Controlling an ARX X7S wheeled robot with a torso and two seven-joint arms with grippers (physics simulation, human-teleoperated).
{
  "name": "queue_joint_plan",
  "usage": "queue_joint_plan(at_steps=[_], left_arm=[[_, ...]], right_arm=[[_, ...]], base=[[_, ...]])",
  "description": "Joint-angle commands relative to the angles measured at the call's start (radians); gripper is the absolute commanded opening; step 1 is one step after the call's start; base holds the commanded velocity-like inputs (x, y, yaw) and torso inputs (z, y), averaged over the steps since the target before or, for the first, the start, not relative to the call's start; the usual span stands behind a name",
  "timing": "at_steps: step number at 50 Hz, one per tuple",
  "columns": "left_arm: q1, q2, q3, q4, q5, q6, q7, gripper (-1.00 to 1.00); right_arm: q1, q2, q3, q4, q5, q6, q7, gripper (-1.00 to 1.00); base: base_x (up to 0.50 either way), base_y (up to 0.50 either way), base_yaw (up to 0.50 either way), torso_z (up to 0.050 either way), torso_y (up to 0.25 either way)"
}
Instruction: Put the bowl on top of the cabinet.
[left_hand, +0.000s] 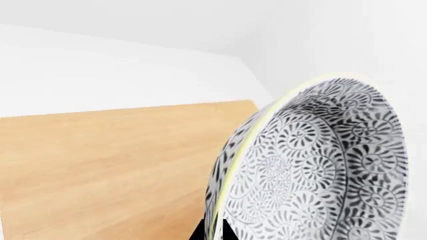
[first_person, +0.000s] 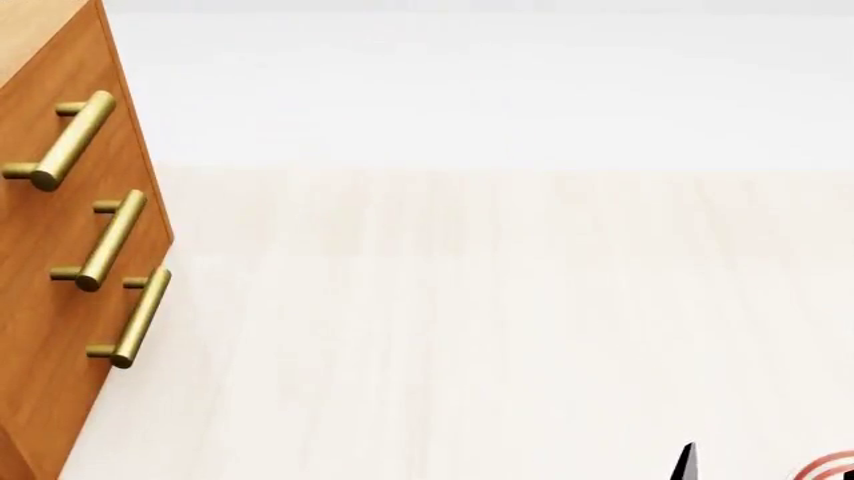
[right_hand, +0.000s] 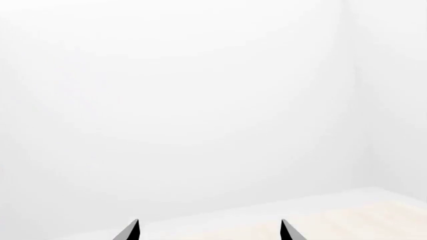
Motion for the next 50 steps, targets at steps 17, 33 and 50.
queue_joint_plan(at_steps=[17,33,50], left_arm=[[-0.006,-0.005,0.020,-0.100,0.026,0.041,0.051,-1.00],[-0.002,0.000,0.041,-0.138,0.050,0.075,0.083,-1.00],[0.007,-0.001,0.044,-0.129,0.055,0.080,0.081,-1.00]], right_arm=[[0.004,-0.003,-0.002,0.007,0.001,0.001,-0.001,1.00],[0.003,-0.006,-0.002,0.013,0.003,-0.003,-0.004,1.00],[0.004,-0.007,-0.001,0.017,0.004,-0.003,-0.004,1.00]], base=[[0.00,0.00,0.00,0.000,0.001],[0.00,0.00,0.00,0.000,0.001],[0.00,0.00,0.00,0.000,0.000]])
